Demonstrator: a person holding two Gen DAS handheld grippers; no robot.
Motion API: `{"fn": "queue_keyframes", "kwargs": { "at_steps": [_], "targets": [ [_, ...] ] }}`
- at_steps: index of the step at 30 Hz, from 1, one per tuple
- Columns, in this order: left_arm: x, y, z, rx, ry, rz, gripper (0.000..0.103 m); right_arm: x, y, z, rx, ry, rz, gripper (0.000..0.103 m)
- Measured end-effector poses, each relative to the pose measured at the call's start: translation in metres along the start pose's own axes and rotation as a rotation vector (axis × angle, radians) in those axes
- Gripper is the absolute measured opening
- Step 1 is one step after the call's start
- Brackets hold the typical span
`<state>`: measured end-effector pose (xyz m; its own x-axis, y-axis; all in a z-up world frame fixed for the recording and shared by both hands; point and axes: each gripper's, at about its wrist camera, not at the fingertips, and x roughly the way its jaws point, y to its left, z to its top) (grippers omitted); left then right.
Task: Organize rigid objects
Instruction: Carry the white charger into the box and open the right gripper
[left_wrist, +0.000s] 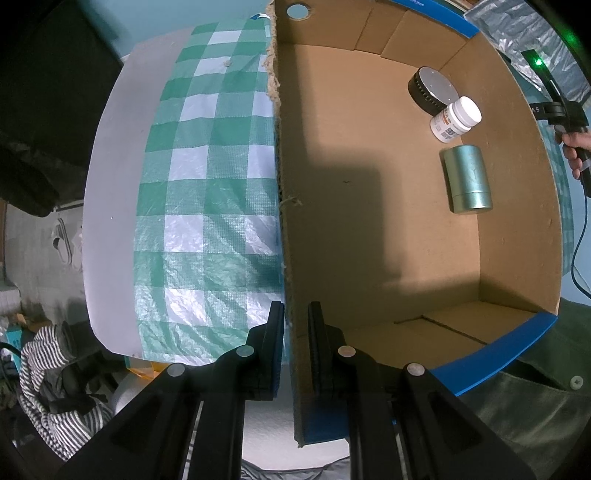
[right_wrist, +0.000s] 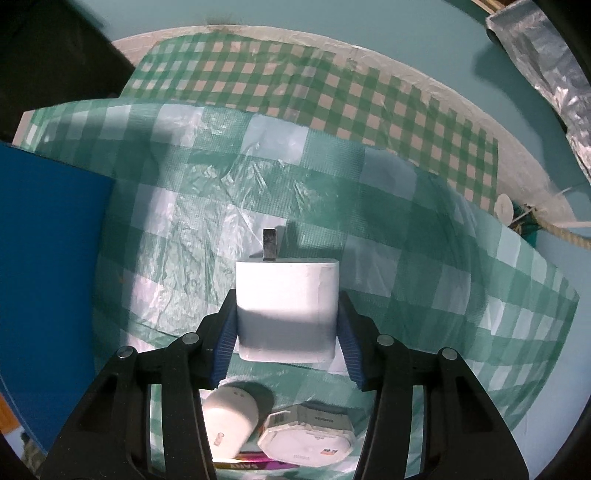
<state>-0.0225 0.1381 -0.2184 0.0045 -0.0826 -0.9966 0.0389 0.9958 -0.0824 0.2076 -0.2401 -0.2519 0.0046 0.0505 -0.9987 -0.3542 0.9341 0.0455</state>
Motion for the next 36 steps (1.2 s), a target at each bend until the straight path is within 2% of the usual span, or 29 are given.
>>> {"fn": "queue_keyframes", "kwargs": {
  "at_steps": [5, 13, 27, 36],
  "targets": [
    [-0.002, -0.001, 0.000, 0.000, -0.007, -0.002, 0.012, -0.004, -0.001, -0.002, 0.011, -0.010, 0.052, 0.049],
    [-0.002, -0.003, 0.000, -0.002, -0.005, 0.005, 0.012, -0.026, 0.011, -0.010, -0.059, -0.029, 0.059, 0.049],
    [-0.010, -0.007, 0.000, 0.013, -0.023, 0.018, 0.012, -0.103, 0.063, -0.019, -0.257, -0.111, 0.100, 0.049],
    [-0.014, -0.007, -0.003, 0.012, -0.029, 0.015, 0.012, -0.125, 0.095, -0.016, -0.340, -0.134, 0.119, 0.049]
  ]
}}
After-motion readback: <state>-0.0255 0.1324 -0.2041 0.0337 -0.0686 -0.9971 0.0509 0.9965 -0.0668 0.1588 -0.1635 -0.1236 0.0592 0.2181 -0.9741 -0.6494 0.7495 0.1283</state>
